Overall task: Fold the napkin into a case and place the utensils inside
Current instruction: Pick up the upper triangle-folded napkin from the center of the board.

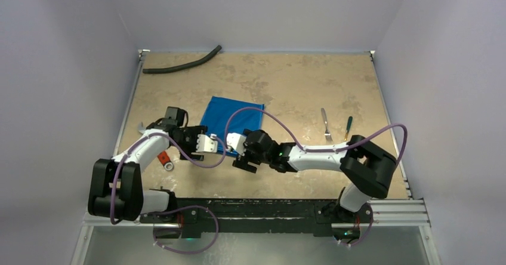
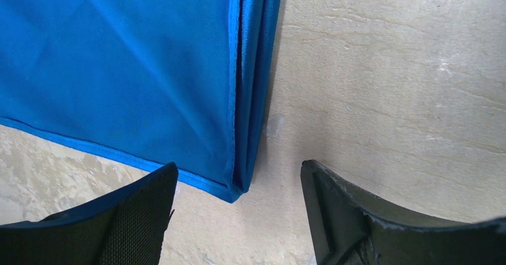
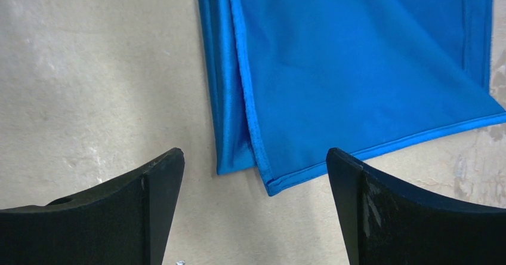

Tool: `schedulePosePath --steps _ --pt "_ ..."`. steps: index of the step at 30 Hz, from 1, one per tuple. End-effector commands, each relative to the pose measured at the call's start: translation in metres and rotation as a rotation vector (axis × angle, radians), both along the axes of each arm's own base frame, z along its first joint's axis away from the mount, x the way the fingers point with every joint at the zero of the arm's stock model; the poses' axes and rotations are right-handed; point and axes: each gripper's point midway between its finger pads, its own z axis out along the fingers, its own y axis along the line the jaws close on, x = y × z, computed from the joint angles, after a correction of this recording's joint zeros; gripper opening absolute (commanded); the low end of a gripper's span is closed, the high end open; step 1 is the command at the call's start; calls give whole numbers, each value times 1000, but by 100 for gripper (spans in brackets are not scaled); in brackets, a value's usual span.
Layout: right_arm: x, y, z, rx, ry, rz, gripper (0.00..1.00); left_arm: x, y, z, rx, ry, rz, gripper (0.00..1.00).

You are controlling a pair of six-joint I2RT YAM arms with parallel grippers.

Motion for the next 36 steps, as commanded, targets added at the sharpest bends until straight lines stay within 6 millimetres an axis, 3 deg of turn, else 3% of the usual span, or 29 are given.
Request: schedulePosePath --steps 1,6,11,19,26,36 --pt "1 2 -1 -40 -12 46 91 9 -7 -6 -2 -67 -69 73" --pt "-2 -8 -8 -63 -39 90 90 18 -9 -10 -14 -124 -77 67" --pt "11 -9 -12 -56 -56 112 89 23 -12 -16 -27 -110 -66 65" --pt "25 -10 -20 -35 -39 123 87 7 -6 -37 17 26 -107 65" --pt "21 -12 -23 -51 -20 143 87 0 -2 -43 45 98 -129 63" --pt "16 0 -41 -97 80 121 83 -1 16 -54 93 183 -98 38"
